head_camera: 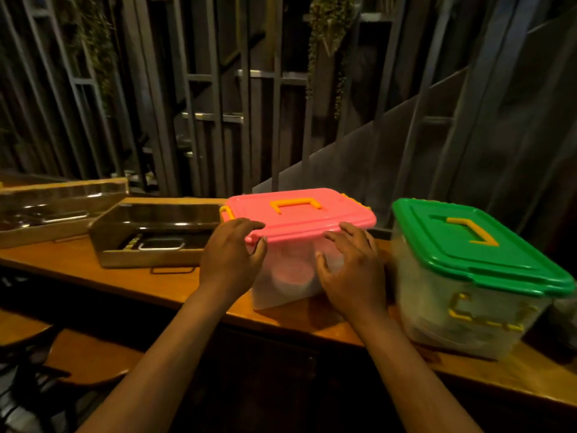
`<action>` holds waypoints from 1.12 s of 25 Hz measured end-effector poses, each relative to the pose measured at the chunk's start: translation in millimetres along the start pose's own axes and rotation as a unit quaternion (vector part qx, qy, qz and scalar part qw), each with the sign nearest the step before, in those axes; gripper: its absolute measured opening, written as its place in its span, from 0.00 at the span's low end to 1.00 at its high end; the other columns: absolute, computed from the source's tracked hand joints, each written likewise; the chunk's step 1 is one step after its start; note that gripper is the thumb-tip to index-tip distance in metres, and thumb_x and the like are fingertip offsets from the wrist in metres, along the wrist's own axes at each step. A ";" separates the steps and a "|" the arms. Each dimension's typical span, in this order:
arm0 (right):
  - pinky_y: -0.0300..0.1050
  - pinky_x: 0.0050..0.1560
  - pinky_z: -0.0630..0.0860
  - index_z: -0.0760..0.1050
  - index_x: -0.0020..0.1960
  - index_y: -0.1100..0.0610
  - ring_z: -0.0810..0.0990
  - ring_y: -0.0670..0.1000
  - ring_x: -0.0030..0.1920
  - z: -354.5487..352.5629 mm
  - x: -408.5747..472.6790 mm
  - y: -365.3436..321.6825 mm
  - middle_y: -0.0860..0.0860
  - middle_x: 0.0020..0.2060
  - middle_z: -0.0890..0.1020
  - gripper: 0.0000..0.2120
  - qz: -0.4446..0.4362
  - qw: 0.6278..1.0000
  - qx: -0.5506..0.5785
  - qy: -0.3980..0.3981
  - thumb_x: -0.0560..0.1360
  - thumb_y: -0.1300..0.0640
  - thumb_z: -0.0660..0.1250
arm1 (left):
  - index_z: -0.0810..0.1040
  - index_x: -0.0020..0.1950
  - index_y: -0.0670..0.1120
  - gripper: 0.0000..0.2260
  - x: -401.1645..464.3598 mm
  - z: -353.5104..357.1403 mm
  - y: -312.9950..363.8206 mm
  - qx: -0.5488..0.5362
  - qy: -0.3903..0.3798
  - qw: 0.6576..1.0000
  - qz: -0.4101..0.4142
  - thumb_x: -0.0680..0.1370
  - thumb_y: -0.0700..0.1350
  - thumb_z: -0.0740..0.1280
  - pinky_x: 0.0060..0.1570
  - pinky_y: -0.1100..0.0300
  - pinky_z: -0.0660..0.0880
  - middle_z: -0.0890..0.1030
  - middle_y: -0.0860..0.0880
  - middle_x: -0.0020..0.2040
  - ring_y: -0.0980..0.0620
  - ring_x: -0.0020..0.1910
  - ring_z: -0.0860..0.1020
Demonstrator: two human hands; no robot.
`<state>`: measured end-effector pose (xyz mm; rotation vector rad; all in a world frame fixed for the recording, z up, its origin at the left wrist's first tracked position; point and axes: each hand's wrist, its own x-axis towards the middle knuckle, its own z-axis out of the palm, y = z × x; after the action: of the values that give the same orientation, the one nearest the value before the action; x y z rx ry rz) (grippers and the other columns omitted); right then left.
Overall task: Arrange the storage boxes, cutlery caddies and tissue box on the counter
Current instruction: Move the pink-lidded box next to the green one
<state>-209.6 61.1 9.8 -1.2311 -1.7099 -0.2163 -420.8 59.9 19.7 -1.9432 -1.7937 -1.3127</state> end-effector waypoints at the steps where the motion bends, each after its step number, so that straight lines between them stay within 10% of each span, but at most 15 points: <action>1: 0.55 0.65 0.69 0.80 0.58 0.50 0.74 0.55 0.63 17.1 7.1 -12.0 0.52 0.62 0.78 0.17 0.009 1.000 0.005 0.003 0.71 0.47 0.66 | 0.79 0.60 0.53 0.13 10.5 -2.1 -18.3 -0.001 -0.007 1.000 0.002 0.76 0.50 0.68 0.56 0.52 0.73 0.80 0.50 0.59 0.49 0.60 0.75; 8: 0.67 0.72 0.53 0.70 0.67 0.41 0.64 0.53 0.71 127.9 16.7 -86.0 0.46 0.70 0.70 0.31 0.061 0.988 -0.089 -0.112 0.69 0.27 0.56 | 0.77 0.64 0.52 0.15 67.8 4.4 -118.6 -0.028 -0.090 0.996 -0.003 0.77 0.48 0.67 0.56 0.47 0.77 0.79 0.49 0.62 0.48 0.60 0.77; 28: 0.59 0.68 0.67 0.79 0.55 0.49 0.73 0.50 0.66 -1.0 -15.5 30.8 0.47 0.61 0.79 0.16 0.073 0.997 -0.016 -0.009 0.68 0.47 0.69 | 0.71 0.70 0.56 0.29 67.8 75.3 -24.8 -0.291 -0.236 0.913 -0.163 0.70 0.56 0.71 0.52 0.50 0.76 0.78 0.50 0.62 0.49 0.53 0.76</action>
<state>-184.3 65.2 -13.3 -1.3786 -1.6295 -0.1459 -415.8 163.9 12.2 -2.5256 -2.2105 -1.7655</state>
